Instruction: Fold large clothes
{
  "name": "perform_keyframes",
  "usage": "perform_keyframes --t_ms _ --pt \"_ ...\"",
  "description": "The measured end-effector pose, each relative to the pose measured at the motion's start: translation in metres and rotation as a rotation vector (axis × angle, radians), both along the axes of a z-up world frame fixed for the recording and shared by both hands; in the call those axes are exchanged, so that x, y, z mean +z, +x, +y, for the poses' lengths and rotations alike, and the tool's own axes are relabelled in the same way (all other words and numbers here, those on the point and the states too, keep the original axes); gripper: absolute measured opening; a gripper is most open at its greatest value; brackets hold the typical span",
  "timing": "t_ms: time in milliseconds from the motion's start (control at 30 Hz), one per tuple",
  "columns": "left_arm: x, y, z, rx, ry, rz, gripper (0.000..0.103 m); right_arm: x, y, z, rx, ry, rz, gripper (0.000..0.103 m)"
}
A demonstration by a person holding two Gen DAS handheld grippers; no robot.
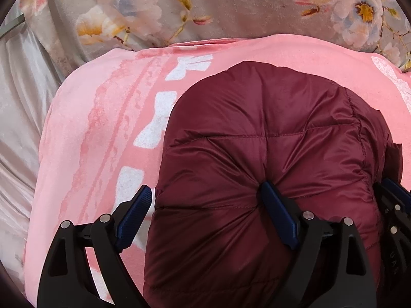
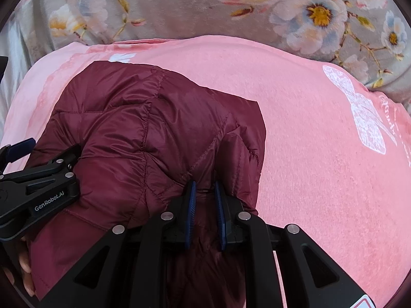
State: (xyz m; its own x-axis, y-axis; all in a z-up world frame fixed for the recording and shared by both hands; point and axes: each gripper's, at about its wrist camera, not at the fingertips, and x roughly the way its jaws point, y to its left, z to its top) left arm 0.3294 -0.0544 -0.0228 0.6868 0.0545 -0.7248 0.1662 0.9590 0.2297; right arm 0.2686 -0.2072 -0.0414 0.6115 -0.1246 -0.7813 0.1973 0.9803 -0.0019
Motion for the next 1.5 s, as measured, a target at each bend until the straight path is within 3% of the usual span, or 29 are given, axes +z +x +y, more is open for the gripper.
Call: perform_keyframes --t_ms 67,133,233,300,433,633,833,1067,1500 --pt "0.004 -0.009 0.006 -0.003 -0.023 0.006 0.085 0.012 -0.013 -0.004 -0.018 0.049 -0.014 0.025" --pt "0.010 -0.020 0.014 0.003 -0.045 0.004 0.085 0.030 -0.033 -0.003 -0.023 0.049 -0.057 0.042" --pt "0.025 -0.047 0.027 0.004 -0.056 -0.015 0.086 0.049 -0.062 0.004 -0.014 0.006 -0.102 0.055" --pt "0.033 -0.065 0.033 0.005 -0.060 -0.031 0.095 0.060 -0.086 0.009 -0.011 -0.009 -0.133 0.065" --pt "0.043 -0.114 0.048 -0.002 -0.069 -0.080 0.098 0.067 -0.136 0.020 -0.018 -0.035 -0.184 0.076" --pt "0.028 -0.179 0.060 -0.017 -0.095 -0.093 0.098 0.047 -0.196 0.028 -0.039 0.004 -0.202 0.081" --pt "-0.004 -0.221 0.055 -0.023 -0.067 -0.089 0.098 0.012 -0.232 0.038 -0.047 -0.030 -0.177 0.081" --pt "-0.035 -0.234 0.053 0.005 -0.058 -0.051 0.098 -0.011 -0.252 0.042 -0.057 -0.028 -0.163 0.081" --pt "-0.037 -0.239 0.056 0.035 -0.060 -0.090 0.098 -0.015 -0.255 0.056 -0.049 -0.099 -0.169 0.081"
